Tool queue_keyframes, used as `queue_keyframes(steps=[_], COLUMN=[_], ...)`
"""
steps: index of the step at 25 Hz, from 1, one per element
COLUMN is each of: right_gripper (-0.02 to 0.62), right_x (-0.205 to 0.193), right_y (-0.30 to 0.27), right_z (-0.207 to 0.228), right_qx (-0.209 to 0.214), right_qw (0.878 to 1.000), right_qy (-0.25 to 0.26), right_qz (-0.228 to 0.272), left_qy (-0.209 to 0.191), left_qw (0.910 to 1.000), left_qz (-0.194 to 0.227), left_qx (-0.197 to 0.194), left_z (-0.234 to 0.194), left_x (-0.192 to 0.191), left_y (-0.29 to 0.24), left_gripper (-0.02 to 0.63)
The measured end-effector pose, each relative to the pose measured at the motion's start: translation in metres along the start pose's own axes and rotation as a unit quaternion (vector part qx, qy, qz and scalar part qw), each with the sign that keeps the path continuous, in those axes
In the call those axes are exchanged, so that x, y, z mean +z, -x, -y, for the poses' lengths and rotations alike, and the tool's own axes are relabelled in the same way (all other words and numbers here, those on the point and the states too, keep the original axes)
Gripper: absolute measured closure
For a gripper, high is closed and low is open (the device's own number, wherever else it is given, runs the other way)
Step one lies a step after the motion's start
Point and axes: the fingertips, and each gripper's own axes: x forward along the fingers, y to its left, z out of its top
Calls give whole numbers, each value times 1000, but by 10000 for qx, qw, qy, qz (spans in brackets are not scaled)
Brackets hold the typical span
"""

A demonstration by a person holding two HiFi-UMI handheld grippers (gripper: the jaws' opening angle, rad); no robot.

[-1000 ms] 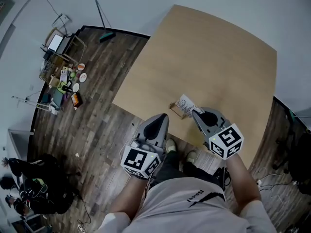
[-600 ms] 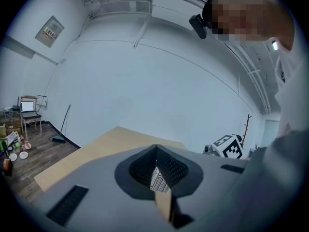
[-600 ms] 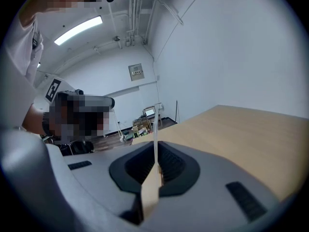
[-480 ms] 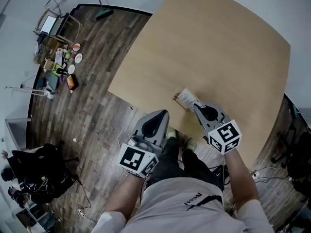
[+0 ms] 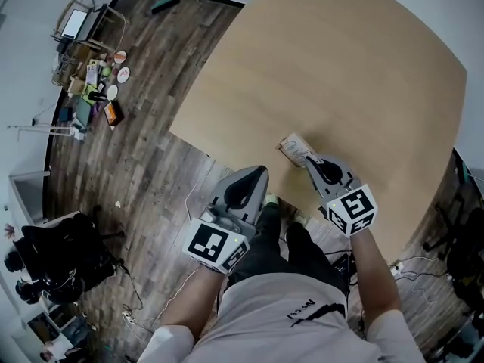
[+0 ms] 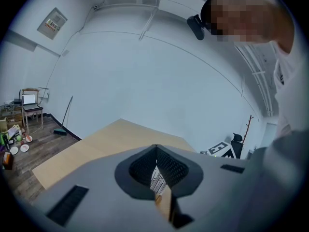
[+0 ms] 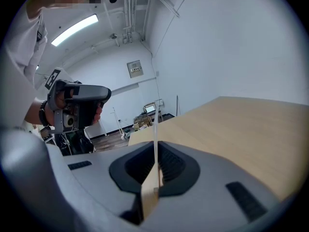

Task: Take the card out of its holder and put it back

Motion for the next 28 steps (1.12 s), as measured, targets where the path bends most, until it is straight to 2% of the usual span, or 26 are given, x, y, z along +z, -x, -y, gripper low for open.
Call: queue_keyframes(steps=[15,23,28], right_gripper=[569,569,565], right_x=[-25,-46,-54], right_y=[-13,-21,-25], right_z=[-1,-1,-3], right_qx=[124,130,256], right_qw=[9989,9977,9970], right_qy=[317,325,157], right_qz=[-327,-582,-708], left_qy=[42,61,55], left_qw=[10000,9999,9999], left_qz=[-66,-106,-90], left_qx=[2,-29,-37], left_z=[-5,-6,-6], left_x=[-5,-7,-7], left_y=[-7,-6,-5], left_gripper=[594,594,594])
